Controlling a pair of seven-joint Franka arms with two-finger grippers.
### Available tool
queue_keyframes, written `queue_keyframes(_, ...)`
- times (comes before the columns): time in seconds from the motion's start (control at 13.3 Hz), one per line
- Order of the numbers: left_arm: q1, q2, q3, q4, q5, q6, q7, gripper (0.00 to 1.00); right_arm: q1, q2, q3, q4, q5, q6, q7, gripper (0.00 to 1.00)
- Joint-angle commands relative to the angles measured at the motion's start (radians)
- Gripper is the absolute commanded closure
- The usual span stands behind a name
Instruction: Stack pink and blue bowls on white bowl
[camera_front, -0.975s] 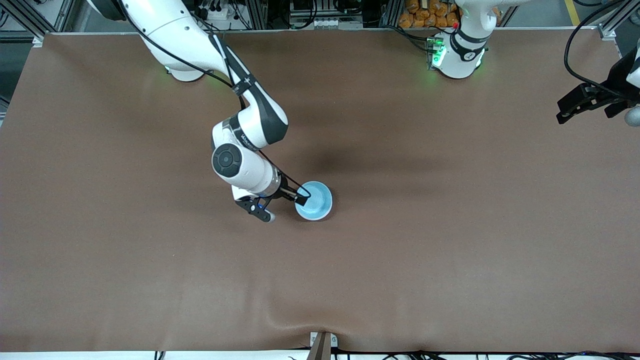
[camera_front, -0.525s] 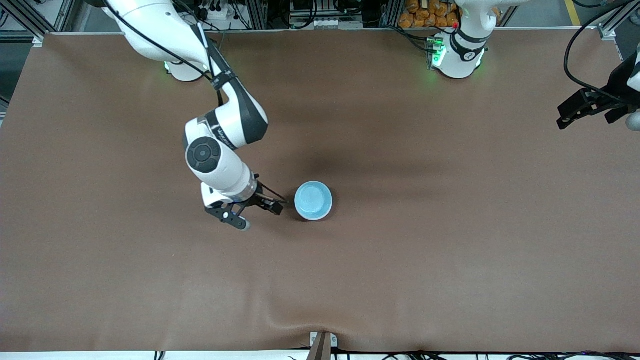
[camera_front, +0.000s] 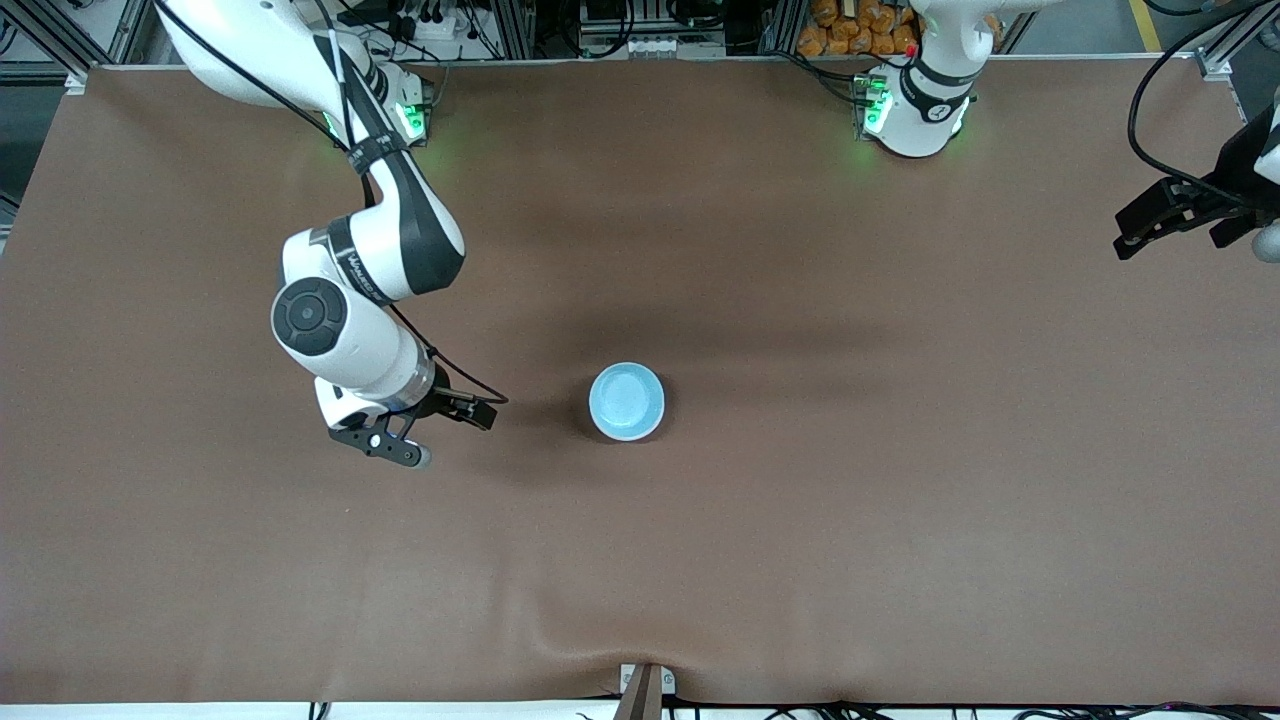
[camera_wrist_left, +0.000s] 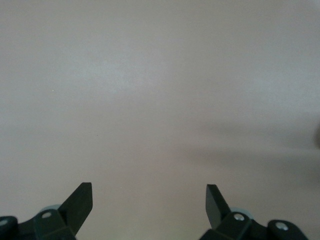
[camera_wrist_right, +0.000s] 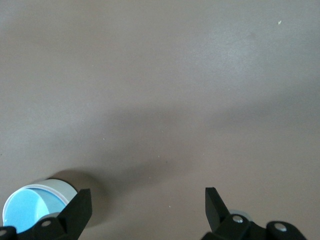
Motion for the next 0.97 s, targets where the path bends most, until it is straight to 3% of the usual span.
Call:
queue_keyframes(0.0, -0.003, 0.001, 0.006, 0.005, -0.014, 0.005, 0.02, 0.0, -0.016, -0.062, -0.015, -0.047, -0.021, -0.035, -0.062, 0.0)
queue_keyframes(0.6, -0.003, 0.001, 0.008, 0.004, -0.014, 0.005, 0.012, 0.0, -0.244, -0.22, -0.02, -0.052, -0.021, -0.245, -0.433, 0.0)
queue_keyframes(0.9, -0.003, -0.001, 0.006, 0.001, -0.014, 0.002, 0.012, 0.0, -0.331, -0.351, -0.021, -0.098, -0.046, -0.363, -0.528, 0.0)
